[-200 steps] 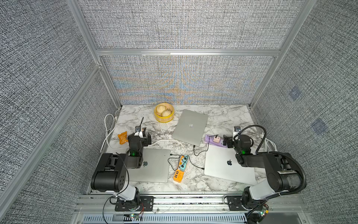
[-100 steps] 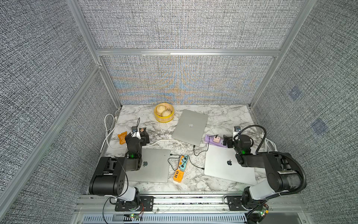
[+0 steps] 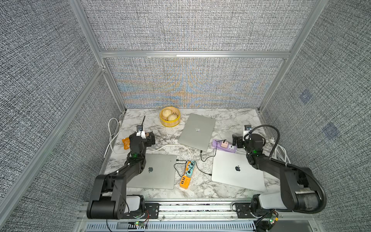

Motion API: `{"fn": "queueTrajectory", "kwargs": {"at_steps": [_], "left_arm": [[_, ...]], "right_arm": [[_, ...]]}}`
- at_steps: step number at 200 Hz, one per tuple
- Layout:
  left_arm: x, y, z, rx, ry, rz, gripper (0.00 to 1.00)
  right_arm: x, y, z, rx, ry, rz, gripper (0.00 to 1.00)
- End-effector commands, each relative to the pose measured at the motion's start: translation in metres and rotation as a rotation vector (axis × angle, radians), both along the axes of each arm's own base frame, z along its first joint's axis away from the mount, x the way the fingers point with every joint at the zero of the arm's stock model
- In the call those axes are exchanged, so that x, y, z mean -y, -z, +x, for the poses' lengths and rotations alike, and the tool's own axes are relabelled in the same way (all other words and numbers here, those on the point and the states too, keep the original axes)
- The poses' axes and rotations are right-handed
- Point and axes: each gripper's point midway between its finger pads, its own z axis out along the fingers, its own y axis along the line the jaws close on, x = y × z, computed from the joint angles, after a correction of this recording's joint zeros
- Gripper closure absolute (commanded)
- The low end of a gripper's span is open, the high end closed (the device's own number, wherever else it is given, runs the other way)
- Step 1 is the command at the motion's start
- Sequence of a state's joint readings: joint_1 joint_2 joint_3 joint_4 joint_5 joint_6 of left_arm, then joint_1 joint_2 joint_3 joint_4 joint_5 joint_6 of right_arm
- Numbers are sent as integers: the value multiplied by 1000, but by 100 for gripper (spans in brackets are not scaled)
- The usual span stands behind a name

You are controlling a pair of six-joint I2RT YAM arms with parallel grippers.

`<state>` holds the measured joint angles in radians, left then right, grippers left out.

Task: Unplug the laptop charger
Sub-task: Remove the charging cable from the laptop.

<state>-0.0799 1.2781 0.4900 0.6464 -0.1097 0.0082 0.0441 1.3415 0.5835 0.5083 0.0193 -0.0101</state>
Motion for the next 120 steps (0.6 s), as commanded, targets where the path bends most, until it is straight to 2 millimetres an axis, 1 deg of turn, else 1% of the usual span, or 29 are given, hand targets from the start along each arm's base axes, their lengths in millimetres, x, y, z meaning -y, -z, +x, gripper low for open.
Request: {"fn": "queueTrajectory", "kwargs": {"at_steps": [1,9,12,16,19,23,26,30,35,38,42,50,54,55,62,75,87,104,120], "left_arm": [[20,3,-11,-162,128,17,0],[34,-3,-14,-204,207,9,0],[39,-9,-15,-213,239,9,0],[47,-18,-15,-216,280,13,0],[52,-16,-18,-245,310,14,0],[58,-20,-21,-262,348,12,0],[64,-29,-21,-259,377,12,0],[71,-31,-25,-279,415,11,0],[80,-40,-27,-287,460,18,0],[86,-41,-30,-300,486,24,0],[94,-49,-33,-306,523,37,0],[110,-56,-43,-333,606,60,0],[118,-58,-48,-348,646,76,0],[121,-61,-48,-341,656,81,0],[133,-66,-56,-363,714,113,0],[161,-66,-76,-415,839,191,0],[178,-61,-90,-462,906,278,0],[201,-55,-108,-502,993,358,0],[222,-52,-122,-497,1067,400,1]], "right_arm": [[11,6,-24,-163,110,108,1],[11,-4,-31,-160,134,159,1],[11,-8,-34,-156,147,178,1],[12,-10,-39,-164,168,204,1],[13,-13,-42,-166,185,223,1],[13,-15,-47,-172,204,248,1],[13,-16,-51,-180,217,259,1],[12,-18,-57,-190,235,284,1],[11,-19,-63,-211,258,311,1],[10,-20,-67,-220,267,329,1],[7,-18,-74,-254,275,347,1],[0,-17,-84,-313,281,389,1],[-3,-12,-92,-362,290,411,1],[-4,-11,-94,-374,291,417,1],[-16,-8,-105,-457,268,471,1],[-37,1,-127,-596,233,534,1],[-53,8,-146,-691,218,578,1],[-75,17,-169,-769,163,637,2],[-94,25,-184,-820,112,695,4]]}}
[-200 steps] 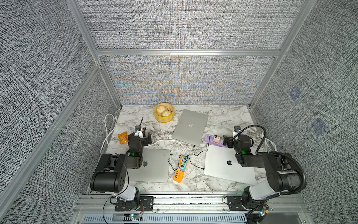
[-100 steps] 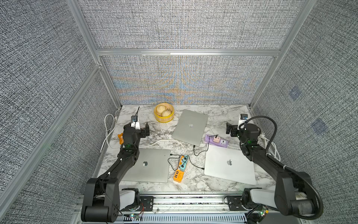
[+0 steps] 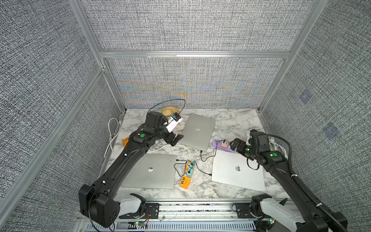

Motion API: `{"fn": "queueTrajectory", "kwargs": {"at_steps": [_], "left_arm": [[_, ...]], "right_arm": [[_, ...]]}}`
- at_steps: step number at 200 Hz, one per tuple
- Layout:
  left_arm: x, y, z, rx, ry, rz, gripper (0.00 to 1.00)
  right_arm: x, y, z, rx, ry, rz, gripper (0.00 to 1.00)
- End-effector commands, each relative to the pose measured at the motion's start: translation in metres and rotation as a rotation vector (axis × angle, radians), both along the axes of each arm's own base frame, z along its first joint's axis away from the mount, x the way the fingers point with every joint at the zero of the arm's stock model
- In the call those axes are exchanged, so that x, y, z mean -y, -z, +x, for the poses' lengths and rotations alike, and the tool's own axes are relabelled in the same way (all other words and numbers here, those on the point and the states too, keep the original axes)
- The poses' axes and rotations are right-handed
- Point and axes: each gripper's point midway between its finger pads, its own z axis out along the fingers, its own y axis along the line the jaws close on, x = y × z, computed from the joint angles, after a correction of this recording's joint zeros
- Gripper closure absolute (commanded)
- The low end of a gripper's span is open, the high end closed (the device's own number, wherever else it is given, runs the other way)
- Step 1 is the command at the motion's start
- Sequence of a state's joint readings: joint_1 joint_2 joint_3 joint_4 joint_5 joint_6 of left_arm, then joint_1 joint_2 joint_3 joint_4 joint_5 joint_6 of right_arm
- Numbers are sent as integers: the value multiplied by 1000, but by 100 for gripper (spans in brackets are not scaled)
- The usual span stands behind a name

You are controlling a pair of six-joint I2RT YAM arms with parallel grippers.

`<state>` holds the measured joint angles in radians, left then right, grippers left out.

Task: Unplug the laptop charger
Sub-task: Remove the charging cable from the laptop.

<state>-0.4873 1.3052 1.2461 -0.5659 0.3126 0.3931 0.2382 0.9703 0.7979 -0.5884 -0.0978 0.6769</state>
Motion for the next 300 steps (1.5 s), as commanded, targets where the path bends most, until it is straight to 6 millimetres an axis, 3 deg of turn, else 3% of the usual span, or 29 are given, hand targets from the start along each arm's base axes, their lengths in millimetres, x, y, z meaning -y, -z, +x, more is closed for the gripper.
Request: {"fn": "queueTrajectory", "kwargs": {"at_steps": [1,40,65,89,134,174,201,300], "left_arm": [[11,26,-37,-75,137,135,1],[60,38,-75,-64,342,225,7],[87,52,-95,-75,439,264,11],[108,78,-111,-100,521,340,15],[138,112,-127,-119,616,436,28],[150,139,-135,-154,654,545,36],[156,155,-137,-147,677,593,43],[165,179,-152,-143,750,616,51]], "right_arm": [[-26,26,-47,-211,-17,154,4],[-57,52,-72,-338,-104,263,8],[-64,66,-83,-402,-146,282,13],[-70,77,-87,-415,-162,329,22],[-71,88,-89,-434,-195,356,39],[-57,101,-86,-435,-151,399,50],[-57,99,-86,-444,-175,423,53],[-61,114,-93,-456,-191,484,60]]}}
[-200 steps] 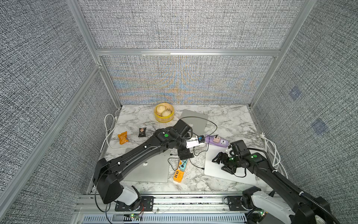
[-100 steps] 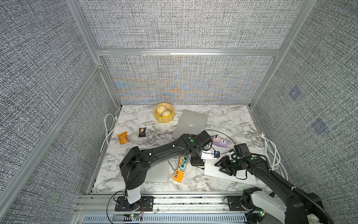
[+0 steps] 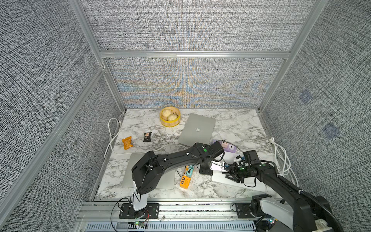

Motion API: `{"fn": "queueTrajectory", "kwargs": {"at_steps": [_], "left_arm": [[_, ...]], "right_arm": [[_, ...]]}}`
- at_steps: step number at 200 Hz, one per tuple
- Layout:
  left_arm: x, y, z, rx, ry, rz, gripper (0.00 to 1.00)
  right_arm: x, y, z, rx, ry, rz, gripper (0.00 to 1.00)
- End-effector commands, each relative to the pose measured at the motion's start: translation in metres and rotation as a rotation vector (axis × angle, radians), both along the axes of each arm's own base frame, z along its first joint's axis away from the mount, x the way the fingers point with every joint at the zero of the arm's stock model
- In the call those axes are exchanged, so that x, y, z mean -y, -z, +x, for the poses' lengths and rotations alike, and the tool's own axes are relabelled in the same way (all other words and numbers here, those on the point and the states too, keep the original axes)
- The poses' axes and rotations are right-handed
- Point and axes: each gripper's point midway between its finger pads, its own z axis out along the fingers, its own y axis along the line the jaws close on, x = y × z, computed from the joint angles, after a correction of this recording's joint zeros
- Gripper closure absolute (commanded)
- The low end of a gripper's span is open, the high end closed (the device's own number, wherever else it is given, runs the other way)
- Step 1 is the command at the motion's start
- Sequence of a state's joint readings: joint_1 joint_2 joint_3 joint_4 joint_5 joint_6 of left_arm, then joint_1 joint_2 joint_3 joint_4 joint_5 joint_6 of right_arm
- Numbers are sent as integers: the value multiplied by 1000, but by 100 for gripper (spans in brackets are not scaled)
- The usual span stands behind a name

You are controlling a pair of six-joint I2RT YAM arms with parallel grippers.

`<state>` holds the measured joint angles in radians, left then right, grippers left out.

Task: Unplug the laptop charger
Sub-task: Remove the charging cable from the laptop.

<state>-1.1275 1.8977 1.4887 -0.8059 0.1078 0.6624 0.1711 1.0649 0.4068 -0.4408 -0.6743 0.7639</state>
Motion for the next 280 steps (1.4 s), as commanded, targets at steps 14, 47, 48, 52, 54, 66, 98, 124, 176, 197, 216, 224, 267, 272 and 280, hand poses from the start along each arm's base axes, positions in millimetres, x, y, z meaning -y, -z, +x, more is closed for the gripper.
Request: {"fn": "queueTrajectory", "kwargs": {"at_steps": [14,47,48,52,54,66,98,124,176,197,216,224,267,272,280], "left_arm": [[2,8,-5,-13,15,7,51],[8,20,-5,-9,20,1,52],[8,21,-5,-9,19,2,52],[8,22,-5,-7,18,2,53],[8,23,-4,-6,17,3,53],[9,27,-3,-3,16,2,53],[10,38,-3,3,23,-1,57],[11,46,-4,-7,29,0,59],[15,47,3,17,29,-10,65],[14,59,3,3,37,20,67],[12,64,1,-3,46,29,68],[11,65,0,-9,47,33,70],[13,67,1,-8,40,15,72],[13,67,1,-12,39,16,72],[14,69,1,-14,41,19,72]], "right_arm": [[-6,-2,-2,7,-22,44,60],[-3,1,0,12,-13,55,63],[-3,1,0,11,-13,56,63],[-3,1,0,11,-13,60,63],[-3,1,0,11,-13,62,64],[-2,2,1,6,-10,71,65],[1,5,0,-1,-16,81,68],[5,7,1,0,-4,87,68],[6,11,-1,-10,10,110,70],[7,11,0,-8,12,113,71],[8,12,1,-9,9,113,71],[8,12,1,-13,9,117,71],[9,14,0,-17,15,120,73],[9,14,0,-18,16,120,73],[9,15,0,-16,18,119,73]]}}
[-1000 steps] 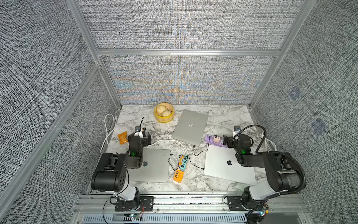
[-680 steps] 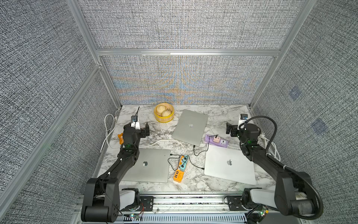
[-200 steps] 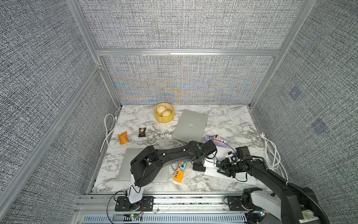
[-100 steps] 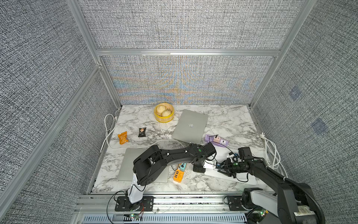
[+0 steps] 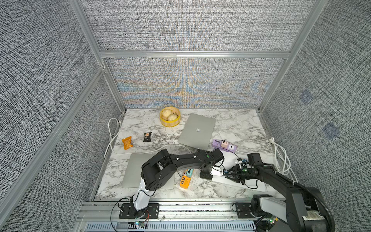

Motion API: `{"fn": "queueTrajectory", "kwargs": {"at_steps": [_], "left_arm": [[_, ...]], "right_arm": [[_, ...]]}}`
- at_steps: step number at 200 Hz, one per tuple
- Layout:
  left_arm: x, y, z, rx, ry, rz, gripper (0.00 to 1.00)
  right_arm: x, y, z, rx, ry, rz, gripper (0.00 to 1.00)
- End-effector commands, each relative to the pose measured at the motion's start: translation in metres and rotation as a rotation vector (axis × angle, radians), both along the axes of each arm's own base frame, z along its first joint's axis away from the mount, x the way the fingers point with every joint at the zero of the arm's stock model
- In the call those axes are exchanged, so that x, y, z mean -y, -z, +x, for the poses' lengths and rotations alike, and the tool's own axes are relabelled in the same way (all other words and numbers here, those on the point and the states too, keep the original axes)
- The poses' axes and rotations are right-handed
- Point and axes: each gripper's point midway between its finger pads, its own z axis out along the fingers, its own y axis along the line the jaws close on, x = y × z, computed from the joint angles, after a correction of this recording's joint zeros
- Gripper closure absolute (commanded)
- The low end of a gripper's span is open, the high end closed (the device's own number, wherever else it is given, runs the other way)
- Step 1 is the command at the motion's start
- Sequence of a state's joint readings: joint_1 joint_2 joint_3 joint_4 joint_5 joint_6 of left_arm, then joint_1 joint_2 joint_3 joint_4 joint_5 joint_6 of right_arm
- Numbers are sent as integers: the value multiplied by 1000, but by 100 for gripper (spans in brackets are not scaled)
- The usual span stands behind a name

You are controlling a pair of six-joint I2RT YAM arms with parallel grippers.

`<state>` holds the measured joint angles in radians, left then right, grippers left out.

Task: Unplug the laptop charger
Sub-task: Remove the charging cable from the laptop.

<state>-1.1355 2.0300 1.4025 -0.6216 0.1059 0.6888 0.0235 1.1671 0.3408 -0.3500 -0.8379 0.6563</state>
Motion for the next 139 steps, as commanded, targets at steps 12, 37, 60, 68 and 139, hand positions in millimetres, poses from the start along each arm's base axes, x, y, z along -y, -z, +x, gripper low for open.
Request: {"fn": "queueTrajectory", "kwargs": {"at_steps": [12,37,60,68,139], "left_arm": [[5,1,0,-8,9,-13,73],[8,0,1,-12,8,-22,75],[8,1,1,-17,13,-14,78],[8,1,1,-15,15,-13,79],[4,-4,0,-3,25,-22,96]], "right_arm": [[2,2,-1,1,-1,-9,73],[2,5,-2,-7,-6,-10,73],[1,7,-3,-12,-7,-5,74],[2,7,-3,-9,-4,-5,74],[4,12,-4,-20,5,-10,75]]}}
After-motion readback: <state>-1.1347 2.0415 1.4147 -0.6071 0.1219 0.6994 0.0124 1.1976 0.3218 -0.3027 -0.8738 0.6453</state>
